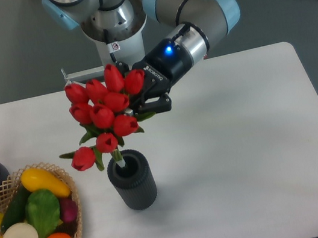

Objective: Pick up the flowers from the vase
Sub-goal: 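Lift the gripped tulips straight up out of the black vase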

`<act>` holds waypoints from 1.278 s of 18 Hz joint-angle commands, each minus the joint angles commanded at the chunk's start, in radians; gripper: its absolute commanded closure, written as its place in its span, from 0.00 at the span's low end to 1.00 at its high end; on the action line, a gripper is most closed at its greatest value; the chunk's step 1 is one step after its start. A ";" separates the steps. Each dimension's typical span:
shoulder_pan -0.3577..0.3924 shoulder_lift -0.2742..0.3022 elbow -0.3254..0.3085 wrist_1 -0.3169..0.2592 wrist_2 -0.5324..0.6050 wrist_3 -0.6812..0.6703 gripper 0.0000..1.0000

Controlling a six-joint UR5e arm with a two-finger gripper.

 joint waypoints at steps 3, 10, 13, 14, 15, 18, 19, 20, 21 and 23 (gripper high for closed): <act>0.002 0.015 0.002 -0.003 -0.002 -0.015 0.80; 0.009 0.032 0.017 -0.002 -0.012 -0.060 0.80; 0.047 0.066 0.018 -0.005 -0.008 -0.110 0.80; 0.073 0.083 0.017 -0.008 -0.002 -0.132 0.80; 0.101 0.089 0.017 -0.008 0.003 -0.159 0.80; 0.153 0.084 0.017 -0.003 0.002 -0.172 0.80; 0.167 0.081 0.018 0.000 0.003 -0.170 0.80; 0.176 0.080 0.020 0.000 0.003 -0.170 0.80; 0.189 0.078 0.024 0.000 0.005 -0.170 0.80; 0.201 0.069 0.043 0.000 0.024 -0.173 0.80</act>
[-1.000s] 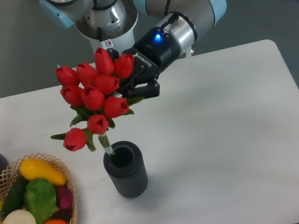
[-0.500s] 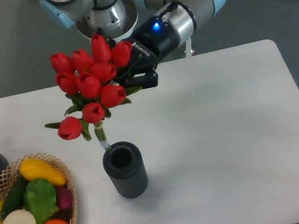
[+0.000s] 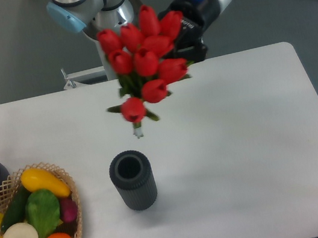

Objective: Pick up the flowers from the vase
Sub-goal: 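Lift the gripped tulips straight up out of the black vase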

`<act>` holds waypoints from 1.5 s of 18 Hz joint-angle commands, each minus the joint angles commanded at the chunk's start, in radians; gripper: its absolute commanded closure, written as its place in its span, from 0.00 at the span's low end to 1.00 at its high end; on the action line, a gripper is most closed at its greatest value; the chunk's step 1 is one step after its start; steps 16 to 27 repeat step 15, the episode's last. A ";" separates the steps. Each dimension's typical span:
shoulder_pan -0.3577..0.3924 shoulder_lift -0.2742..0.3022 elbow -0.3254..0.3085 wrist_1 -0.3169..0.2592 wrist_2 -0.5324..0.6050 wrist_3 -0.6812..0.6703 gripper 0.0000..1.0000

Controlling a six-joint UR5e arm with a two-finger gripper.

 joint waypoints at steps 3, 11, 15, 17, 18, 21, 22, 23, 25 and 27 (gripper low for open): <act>0.050 -0.015 0.019 0.000 0.063 0.000 0.80; 0.120 -0.045 -0.003 0.002 0.080 0.008 0.80; 0.138 -0.041 -0.018 0.002 0.081 0.009 0.80; 0.138 -0.041 -0.018 0.002 0.081 0.009 0.80; 0.138 -0.041 -0.018 0.002 0.081 0.009 0.80; 0.138 -0.041 -0.018 0.002 0.081 0.009 0.80; 0.138 -0.041 -0.018 0.002 0.081 0.009 0.80; 0.138 -0.041 -0.018 0.002 0.081 0.009 0.80; 0.138 -0.041 -0.018 0.002 0.081 0.009 0.80; 0.138 -0.041 -0.018 0.002 0.081 0.009 0.80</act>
